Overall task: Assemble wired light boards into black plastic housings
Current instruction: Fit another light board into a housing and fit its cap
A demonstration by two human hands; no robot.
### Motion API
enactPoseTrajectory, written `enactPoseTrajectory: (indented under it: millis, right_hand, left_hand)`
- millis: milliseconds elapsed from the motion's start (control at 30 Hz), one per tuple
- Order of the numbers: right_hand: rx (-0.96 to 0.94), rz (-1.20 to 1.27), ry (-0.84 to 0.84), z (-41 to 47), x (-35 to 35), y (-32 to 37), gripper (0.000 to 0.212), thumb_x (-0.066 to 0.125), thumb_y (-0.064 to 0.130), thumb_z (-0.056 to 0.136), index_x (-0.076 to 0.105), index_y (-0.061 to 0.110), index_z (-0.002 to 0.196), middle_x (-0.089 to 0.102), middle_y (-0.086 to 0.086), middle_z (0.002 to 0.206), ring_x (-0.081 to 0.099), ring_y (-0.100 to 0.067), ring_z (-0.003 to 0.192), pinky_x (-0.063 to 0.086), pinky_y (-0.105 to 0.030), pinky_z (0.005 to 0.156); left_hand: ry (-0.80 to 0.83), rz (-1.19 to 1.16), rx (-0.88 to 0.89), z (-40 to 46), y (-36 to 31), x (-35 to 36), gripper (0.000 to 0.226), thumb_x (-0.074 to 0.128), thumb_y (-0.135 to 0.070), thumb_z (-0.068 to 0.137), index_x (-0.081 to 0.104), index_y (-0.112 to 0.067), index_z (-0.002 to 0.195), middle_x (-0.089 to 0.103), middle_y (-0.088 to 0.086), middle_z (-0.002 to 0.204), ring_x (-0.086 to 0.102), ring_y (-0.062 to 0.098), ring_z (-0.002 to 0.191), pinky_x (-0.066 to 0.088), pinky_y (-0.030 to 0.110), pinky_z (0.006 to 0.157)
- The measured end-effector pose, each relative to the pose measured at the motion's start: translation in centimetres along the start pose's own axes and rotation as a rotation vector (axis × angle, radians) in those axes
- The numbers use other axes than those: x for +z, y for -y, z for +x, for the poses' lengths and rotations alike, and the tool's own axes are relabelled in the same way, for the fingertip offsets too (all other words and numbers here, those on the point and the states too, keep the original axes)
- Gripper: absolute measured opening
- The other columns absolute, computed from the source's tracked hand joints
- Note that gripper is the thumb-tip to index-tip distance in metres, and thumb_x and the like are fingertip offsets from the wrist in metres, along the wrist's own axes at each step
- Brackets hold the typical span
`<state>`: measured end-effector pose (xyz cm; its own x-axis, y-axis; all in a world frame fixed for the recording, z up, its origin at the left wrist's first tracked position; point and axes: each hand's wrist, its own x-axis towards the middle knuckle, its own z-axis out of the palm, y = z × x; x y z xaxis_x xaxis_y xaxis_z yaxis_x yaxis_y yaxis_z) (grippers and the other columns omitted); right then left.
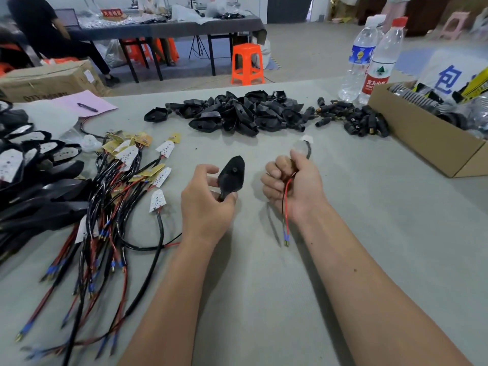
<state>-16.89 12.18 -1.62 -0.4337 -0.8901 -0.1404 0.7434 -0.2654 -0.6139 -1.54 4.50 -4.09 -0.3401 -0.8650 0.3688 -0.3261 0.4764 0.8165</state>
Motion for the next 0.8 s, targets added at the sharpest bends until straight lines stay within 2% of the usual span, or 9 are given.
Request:
enactPoseTrajectory:
  millis: [167,267,333,400,467,533,600,700,800]
  right_hand:
    - [-0.055,-0.162,0.002,0.3,-0.2,-0.2,0.074,0.022,0.066,0.105,0.057,0.010,0.071,0.028,0.002,0.045,0.023,-0.010,0.036,0.019,-0.015,0.034]
    - [-0.095,-0.283,-0.103,0.4,-0.2,-0.6,0.073,0.032,0.064,0.104,0.070,0.008,0.077,0.056,-0.005,0.052,0.046,-0.013,0.041,0.029,-0.020,0.035]
    - [-0.104,-0.316,-0.133,0.5,-0.2,-0.7,0.066,0.040,0.058,0.105,0.074,0.009,0.075,0.073,-0.013,0.071,0.061,-0.015,0.048,0.036,-0.019,0.038]
    - [-0.121,-0.361,-0.134,0.6,-0.2,-0.7,0.049,0.050,0.045,0.106,0.072,0.007,0.083,0.077,-0.016,0.082,0.069,-0.015,0.056,0.043,-0.018,0.042]
    - [-0.153,-0.387,-0.116,0.6,-0.4,-0.9,0.021,0.064,0.019,0.102,0.069,0.002,0.091,0.077,-0.015,0.083,0.072,-0.015,0.063,0.049,-0.016,0.048]
    - [-0.181,-0.411,-0.112,0.5,-0.4,-1.0,0.002,0.070,-0.002,0.092,0.070,-0.003,0.094,0.076,-0.016,0.082,0.073,-0.016,0.068,0.053,-0.016,0.055]
    - [-0.196,-0.455,-0.129,0.5,-0.5,-1.2,0.008,0.072,-0.009,0.088,0.070,-0.005,0.095,0.075,-0.016,0.079,0.074,-0.018,0.070,0.055,-0.016,0.058]
    - [-0.240,-0.501,-0.158,0.4,-0.2,-1.5,0.011,0.074,-0.009,0.088,0.068,-0.008,0.097,0.075,-0.016,0.075,0.074,-0.019,0.065,0.056,-0.018,0.057]
    - [-0.263,-0.541,-0.153,0.5,-0.3,-1.7,0.008,0.075,-0.006,0.088,0.070,-0.006,0.095,0.075,-0.014,0.073,0.074,-0.019,0.064,0.056,-0.019,0.056]
  left_hand:
    - [0.005,0.091,0.040,0.6,0.3,0.1,0.027,0.080,-0.010,0.077,0.063,-0.023,0.092,0.065,-0.010,0.077,0.061,0.004,0.063,0.053,0.028,0.067]
    - [0.023,0.065,0.000,0.8,0.7,0.1,0.030,0.079,-0.003,0.074,0.064,-0.021,0.092,0.065,-0.007,0.081,0.060,0.010,0.069,0.055,0.030,0.073]
    - [0.029,0.038,-0.038,1.0,0.9,0.0,0.033,0.081,-0.002,0.073,0.062,-0.022,0.091,0.064,-0.011,0.084,0.059,0.008,0.072,0.055,0.026,0.075]
    - [0.028,0.030,-0.052,1.1,1.1,-0.1,0.034,0.083,-0.004,0.073,0.064,-0.023,0.094,0.065,-0.012,0.088,0.058,0.004,0.077,0.052,0.018,0.076]
    - [0.031,0.047,-0.046,1.2,1.1,-0.3,0.036,0.082,-0.005,0.073,0.066,-0.024,0.100,0.067,-0.007,0.097,0.058,0.005,0.083,0.049,0.012,0.075]
    - [0.041,0.040,-0.020,1.2,1.1,-0.4,0.043,0.081,-0.006,0.073,0.065,-0.026,0.107,0.067,-0.004,0.106,0.058,0.007,0.089,0.052,0.019,0.079]
    - [0.045,0.010,0.021,1.1,1.0,-0.5,0.058,0.085,-0.008,0.072,0.062,-0.027,0.122,0.063,-0.004,0.114,0.057,0.010,0.096,0.055,0.024,0.078]
    - [0.044,-0.013,0.085,1.0,0.6,-0.5,0.078,0.090,-0.021,0.071,0.052,-0.026,0.139,0.053,-0.004,0.124,0.053,0.009,0.105,0.052,0.015,0.071]
    - [0.014,-0.052,0.091,0.9,0.1,-0.4,0.057,0.085,-0.027,0.081,0.061,-0.024,0.132,0.060,-0.006,0.118,0.060,0.006,0.098,0.056,0.020,0.071]
